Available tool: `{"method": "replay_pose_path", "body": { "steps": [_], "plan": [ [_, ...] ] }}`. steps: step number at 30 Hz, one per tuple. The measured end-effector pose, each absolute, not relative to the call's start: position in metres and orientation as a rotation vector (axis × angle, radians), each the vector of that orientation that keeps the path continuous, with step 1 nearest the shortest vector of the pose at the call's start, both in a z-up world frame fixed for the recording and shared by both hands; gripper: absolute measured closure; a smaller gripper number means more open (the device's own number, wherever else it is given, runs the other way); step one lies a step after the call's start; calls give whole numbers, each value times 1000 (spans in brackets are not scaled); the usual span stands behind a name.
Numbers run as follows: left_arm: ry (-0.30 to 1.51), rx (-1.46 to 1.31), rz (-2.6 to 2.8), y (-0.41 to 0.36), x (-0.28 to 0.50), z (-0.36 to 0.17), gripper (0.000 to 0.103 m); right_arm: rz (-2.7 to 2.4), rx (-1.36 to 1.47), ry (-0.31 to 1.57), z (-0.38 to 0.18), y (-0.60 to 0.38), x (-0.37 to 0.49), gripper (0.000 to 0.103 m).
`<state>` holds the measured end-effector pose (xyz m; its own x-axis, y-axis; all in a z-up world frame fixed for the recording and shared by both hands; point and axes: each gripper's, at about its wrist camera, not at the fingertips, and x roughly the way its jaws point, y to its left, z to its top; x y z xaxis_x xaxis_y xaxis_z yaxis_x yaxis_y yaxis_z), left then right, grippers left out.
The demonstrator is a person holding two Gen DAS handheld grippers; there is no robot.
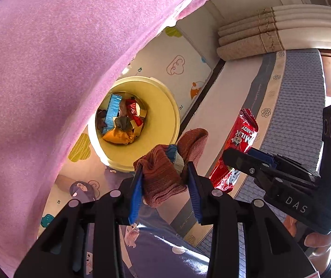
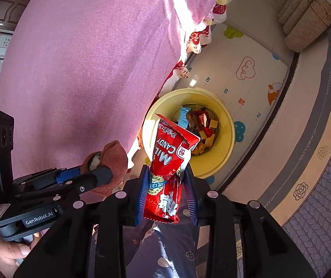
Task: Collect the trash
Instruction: 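Open both tools over the yellow basin to drop the items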
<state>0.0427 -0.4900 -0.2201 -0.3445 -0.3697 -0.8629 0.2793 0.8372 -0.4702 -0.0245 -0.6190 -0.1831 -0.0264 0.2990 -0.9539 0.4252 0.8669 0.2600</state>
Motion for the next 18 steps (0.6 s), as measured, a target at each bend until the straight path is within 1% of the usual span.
{"method": "replay_pose_path", "body": {
  "steps": [1,2,3,5,18],
  "plan": [
    [1815,-58,-673,-494,42,-222,50,-123,586,1625,-184,-623,-26,51],
    [1830,-43,-676,-499,41,-224,34,-132,591,1625,-185,-628,-29,53],
    [1828,-25,-663,-502,40,-225,31,-133,594,1629,-187,-631,-30,53],
    [1824,0,-658,-507,38,-227,30,-132,597,1635,-189,-637,-35,53],
    [1830,2,-627,-516,33,-228,30,-102,651,1619,-188,-659,-44,55]
  ]
}}
